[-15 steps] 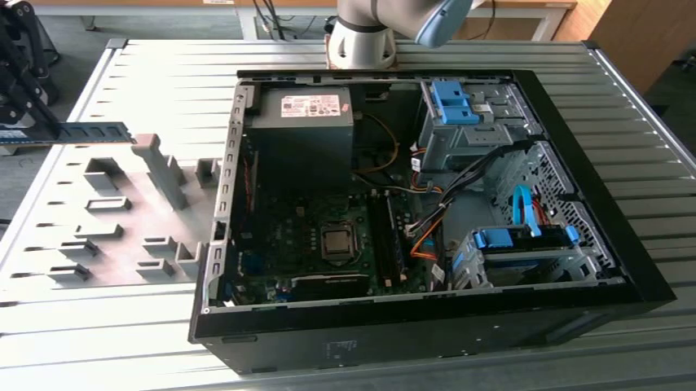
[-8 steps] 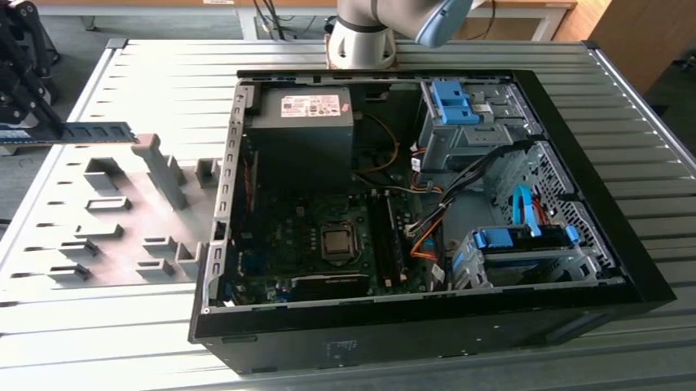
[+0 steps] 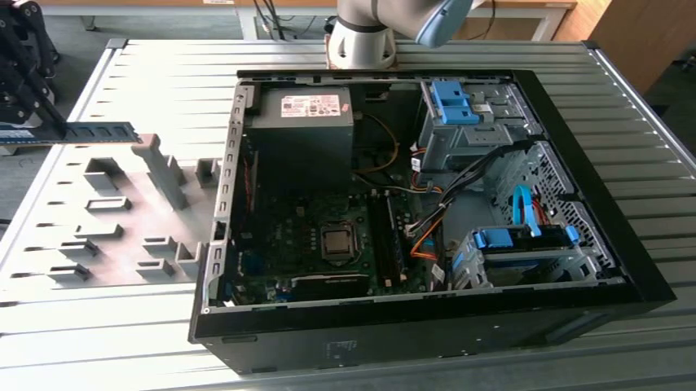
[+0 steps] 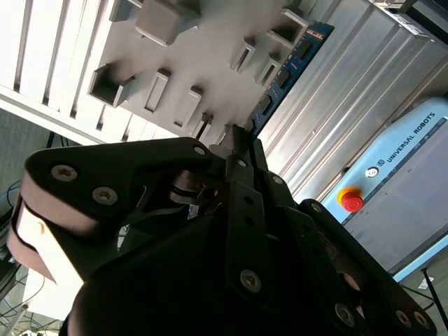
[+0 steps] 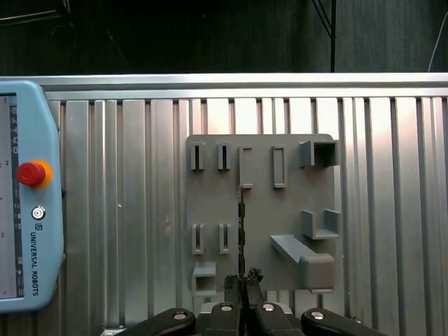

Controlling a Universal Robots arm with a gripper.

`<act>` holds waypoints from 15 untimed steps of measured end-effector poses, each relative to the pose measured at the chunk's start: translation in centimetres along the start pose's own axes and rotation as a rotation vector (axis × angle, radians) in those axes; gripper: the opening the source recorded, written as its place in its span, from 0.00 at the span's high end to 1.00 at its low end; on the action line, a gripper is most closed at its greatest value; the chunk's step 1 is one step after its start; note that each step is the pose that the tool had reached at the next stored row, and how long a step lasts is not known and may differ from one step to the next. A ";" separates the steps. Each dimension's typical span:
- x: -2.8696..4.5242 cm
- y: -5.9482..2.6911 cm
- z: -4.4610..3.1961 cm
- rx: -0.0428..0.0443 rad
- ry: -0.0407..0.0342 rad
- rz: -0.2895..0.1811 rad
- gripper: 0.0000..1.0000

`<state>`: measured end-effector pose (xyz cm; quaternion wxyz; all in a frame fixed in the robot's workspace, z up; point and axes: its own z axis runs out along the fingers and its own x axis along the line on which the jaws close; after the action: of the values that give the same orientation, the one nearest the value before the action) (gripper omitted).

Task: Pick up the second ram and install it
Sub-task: 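Pick up the second ram and move it above second insertion slot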

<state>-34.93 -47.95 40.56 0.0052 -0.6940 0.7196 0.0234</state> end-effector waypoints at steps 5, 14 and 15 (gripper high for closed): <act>-0.01 -0.22 0.00 0.0001 -0.0001 0.000 0.86; -0.02 -0.54 -0.01 0.0001 -0.0001 0.000 0.86; -0.02 -0.57 -0.01 0.0000 -0.0001 0.000 0.86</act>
<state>-34.35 -47.95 40.55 0.0052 -0.6940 0.7196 0.0234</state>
